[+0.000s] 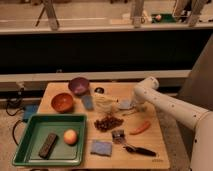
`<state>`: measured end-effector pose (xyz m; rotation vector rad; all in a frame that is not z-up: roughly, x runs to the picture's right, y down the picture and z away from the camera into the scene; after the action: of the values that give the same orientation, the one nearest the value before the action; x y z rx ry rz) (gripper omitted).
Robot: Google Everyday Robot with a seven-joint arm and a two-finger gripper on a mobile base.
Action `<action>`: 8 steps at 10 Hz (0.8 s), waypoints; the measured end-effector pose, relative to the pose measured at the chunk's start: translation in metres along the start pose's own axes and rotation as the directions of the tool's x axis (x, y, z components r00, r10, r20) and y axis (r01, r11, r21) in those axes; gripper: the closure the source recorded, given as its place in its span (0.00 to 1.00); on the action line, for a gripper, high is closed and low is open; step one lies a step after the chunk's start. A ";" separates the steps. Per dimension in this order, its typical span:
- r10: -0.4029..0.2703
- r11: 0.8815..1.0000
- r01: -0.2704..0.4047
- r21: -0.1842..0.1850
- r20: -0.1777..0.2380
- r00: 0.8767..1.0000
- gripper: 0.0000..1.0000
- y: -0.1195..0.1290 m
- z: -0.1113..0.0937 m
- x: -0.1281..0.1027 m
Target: Wipe table surface with towel
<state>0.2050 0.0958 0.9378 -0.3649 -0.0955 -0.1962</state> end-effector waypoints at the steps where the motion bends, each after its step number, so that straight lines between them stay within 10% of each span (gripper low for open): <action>1: 0.004 1.000 -0.004 0.002 -0.010 1.000 1.00 0.003 -0.002 0.008; 8: 0.086 0.996 -0.082 0.035 -0.114 0.990 1.00 -0.002 -0.004 0.069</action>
<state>0.2718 0.0811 0.9438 -0.3266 0.0307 -0.1319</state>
